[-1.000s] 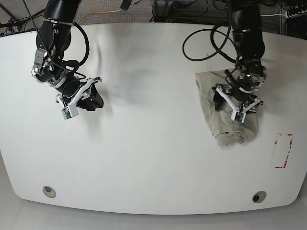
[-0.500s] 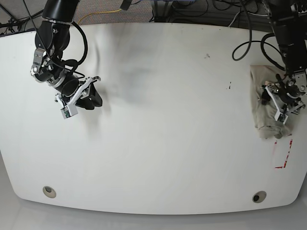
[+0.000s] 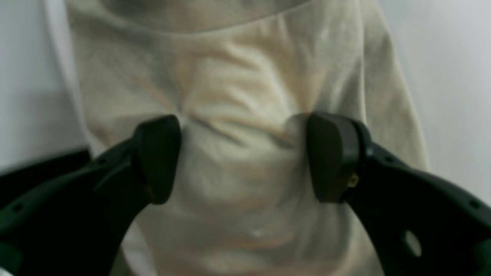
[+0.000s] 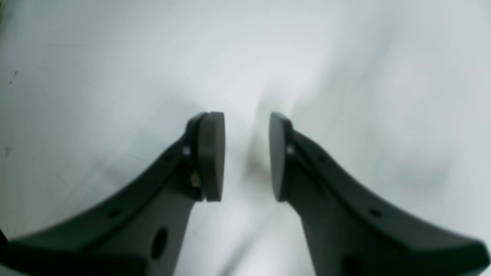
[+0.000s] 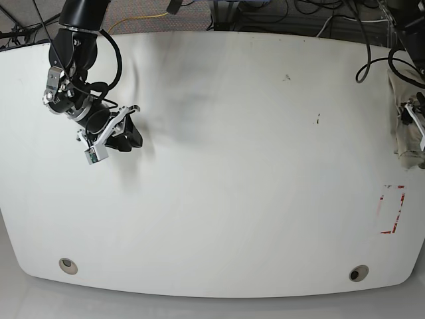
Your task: Fold the T-shirt properly
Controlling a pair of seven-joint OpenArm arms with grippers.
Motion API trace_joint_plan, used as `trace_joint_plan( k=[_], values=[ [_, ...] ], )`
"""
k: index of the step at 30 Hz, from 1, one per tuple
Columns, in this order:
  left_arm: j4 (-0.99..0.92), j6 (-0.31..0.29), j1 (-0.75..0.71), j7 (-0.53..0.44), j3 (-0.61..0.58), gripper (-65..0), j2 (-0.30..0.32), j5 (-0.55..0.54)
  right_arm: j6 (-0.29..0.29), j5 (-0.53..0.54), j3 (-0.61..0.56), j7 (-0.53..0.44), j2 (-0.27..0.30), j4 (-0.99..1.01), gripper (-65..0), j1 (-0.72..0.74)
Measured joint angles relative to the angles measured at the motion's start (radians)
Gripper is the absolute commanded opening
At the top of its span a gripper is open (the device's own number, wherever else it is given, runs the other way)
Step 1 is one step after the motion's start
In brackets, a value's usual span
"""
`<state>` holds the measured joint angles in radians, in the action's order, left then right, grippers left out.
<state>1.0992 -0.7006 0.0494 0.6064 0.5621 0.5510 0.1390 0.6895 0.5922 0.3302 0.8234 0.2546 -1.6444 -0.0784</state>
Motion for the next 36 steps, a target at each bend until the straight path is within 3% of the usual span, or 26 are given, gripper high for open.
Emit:
trace_joint_plan(
  k=[4, 8, 14, 16, 21, 24, 27, 33, 36],
  values=[
    [0.031, -0.003, 0.014, 0.019, 0.039, -17.4, 0.000, 0.019, 0.000, -0.001, 0.000, 0.000, 0.000, 0.000, -46.9, 0.000],
    [0.178, -0.005, 0.041, 0.014, 0.069, -17.4, -0.019, 0.014, 0.000, -0.001, 0.000, 0.000, -0.002, -0.028, -46.9, -0.003],
    [0.386, 0.002, 0.042, -0.002, 0.036, -21.1, -0.125, 0.009, 0.000, -0.036, -0.003, -0.009, 0.005, -0.049, -46.9, -0.011],
    [0.436, -0.003, 0.032, 0.013, -0.023, -23.1, -0.182, 0.021, 0.002, -0.136, -0.005, -0.019, -0.003, -0.052, -46.9, -0.011],
    [0.559, -0.008, 0.018, -0.005, -0.144, -23.2, -0.266, 0.007, 0.003, -0.359, 0.000, -0.169, -0.043, -0.051, -46.9, -0.017],
    [0.624, 0.048, -0.029, -0.046, -0.194, -23.3, -0.311, 0.011, 0.004, -0.437, -0.003, -0.319, -0.047, -0.048, -46.6, -0.047],
    [0.671, 0.111, -0.113, -0.152, -0.222, -23.5, -0.355, 0.021, 0.006, -0.462, 0.000, -0.451, -0.044, -0.036, -46.6, -0.093],
    [0.709, 0.231, -0.290, -0.323, -0.261, -23.5, -0.451, 0.074, 0.010, -0.466, 0.016, -0.555, -0.013, -0.030, -46.8, -0.182],
    [0.738, 0.254, -0.379, -0.408, -0.254, -23.6, -0.486, 0.097, 0.004, -0.464, 0.026, -0.624, -0.006, -0.031, -46.8, -0.230]
  ],
)
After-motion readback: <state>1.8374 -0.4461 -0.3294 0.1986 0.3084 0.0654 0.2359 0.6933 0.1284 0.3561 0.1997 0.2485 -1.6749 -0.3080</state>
